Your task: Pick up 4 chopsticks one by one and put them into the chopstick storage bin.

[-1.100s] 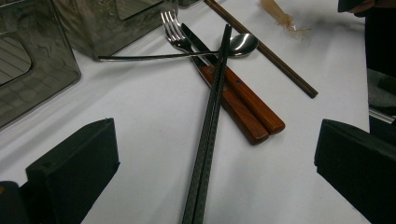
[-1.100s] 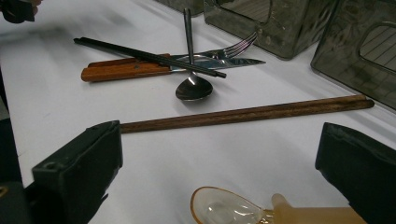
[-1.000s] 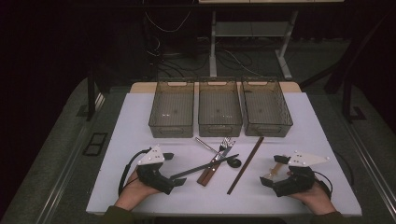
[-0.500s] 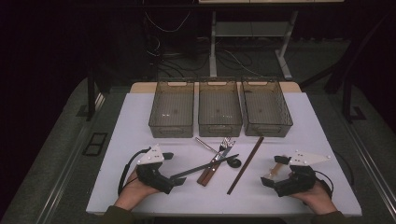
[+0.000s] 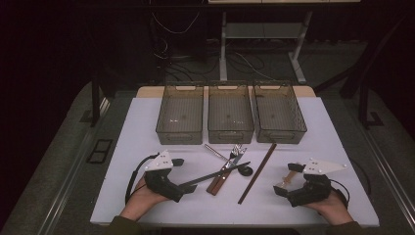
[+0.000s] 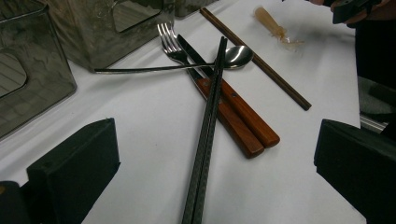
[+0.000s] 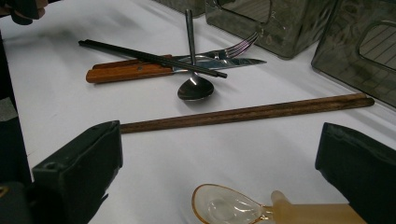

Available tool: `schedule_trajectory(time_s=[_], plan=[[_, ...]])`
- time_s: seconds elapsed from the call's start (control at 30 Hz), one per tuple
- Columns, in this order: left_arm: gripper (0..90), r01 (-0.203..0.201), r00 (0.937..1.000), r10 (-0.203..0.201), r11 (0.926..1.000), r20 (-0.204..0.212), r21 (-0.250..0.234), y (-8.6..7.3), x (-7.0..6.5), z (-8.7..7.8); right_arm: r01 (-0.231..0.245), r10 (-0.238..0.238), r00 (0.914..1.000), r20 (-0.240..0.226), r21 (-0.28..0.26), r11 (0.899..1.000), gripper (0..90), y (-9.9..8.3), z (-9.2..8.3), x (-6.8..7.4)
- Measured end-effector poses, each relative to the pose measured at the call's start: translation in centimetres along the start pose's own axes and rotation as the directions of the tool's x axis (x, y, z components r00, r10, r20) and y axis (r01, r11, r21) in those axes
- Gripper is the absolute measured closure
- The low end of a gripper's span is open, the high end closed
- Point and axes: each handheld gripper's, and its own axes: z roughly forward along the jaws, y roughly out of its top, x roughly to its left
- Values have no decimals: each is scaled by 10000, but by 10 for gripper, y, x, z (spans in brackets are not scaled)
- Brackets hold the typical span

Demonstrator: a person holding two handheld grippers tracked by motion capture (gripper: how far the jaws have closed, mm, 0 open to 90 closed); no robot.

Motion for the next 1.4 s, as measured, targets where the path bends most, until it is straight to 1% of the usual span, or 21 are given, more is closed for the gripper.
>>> schedule_trajectory(time_s=[0.27, 0.37, 0.43, 0.6, 0.7, 0.73, 0.8, 0.97, 1.03, 1.1, 1.2, 1.27, 1.37, 1.4], plan=[[4, -87, 9999, 87, 10000, 93, -17, 4, 1, 5, -56, 56, 10000, 23, -86, 9999, 9, 0, -1, -1], [20, -210, 9997, 210, 9998, 109, -17, 6, 1, 7, -40, 40, 10000, 3, -58, 10000, 9, 0, -1, -1], [33, -178, 9998, 178, 9998, 106, -40, 6, 1, 8, -36, 36, 10000, -27, -32, 10000, 9, 0, -1, -1], [51, -247, 9996, 247, 9997, 135, -30, 9, 3, 10, -55, 55, 10000, -64, -5, 10000, 9, 0, 0, -2], [83, -272, 9995, 273, 9996, 158, -65, 10, 4, 13, -95, 95, 9999, -62, -3, 10000, 9, 0, -1, -2], [100, -373, 9992, 374, 9993, 122, -91, 12, 5, 14, -93, 92, 9999, -68, -7, 10000, 9, 0, -1, -2], [127, -409, 9991, 411, 9991, 139, -139, 13, 5, 14, -84, 84, 9999, -58, -4, 10000, 9, 0, 0, -2], [147, -352, 9993, 356, 9991, 150, -236, 16, 7, 16, -90, 90, 9999, -88, 4, 10000, 9, -1, 1, -1], [159, -278, 9994, 282, 9994, 178, -210, 16, 7, 17, -81, 81, 9999, -90, 23, 10000, 9, -1, 1, -1], [176, -297, 9993, 302, 9994, 220, -202, 17, 8, 19, -83, 83, 9999, -103, 16, 10000, 9, -1, 1, -1], [203, -252, 9992, 259, 9995, 306, -202, 20, 9, 23, -78, 78, 9999, -126, 7, 10000, 9, 0, 2, 0], [220, -307, 9988, 313, 9994, 382, -176, 23, 10, 27, -84, 84, 9999, -134, -4, 10000, 9, 0, 2, 0], [238, -244, 9985, 256, 9994, 489, -239, 25, 9, 31, -95, 95, 9999, -144, -18, 10000, 9, 0, 2, 0], [246, -280, 9982, 290, 9994, 531, -189, 26, 9, 32, -98, 98, 9999, -135, -25, 9999, 9, 0, 2, -1]])
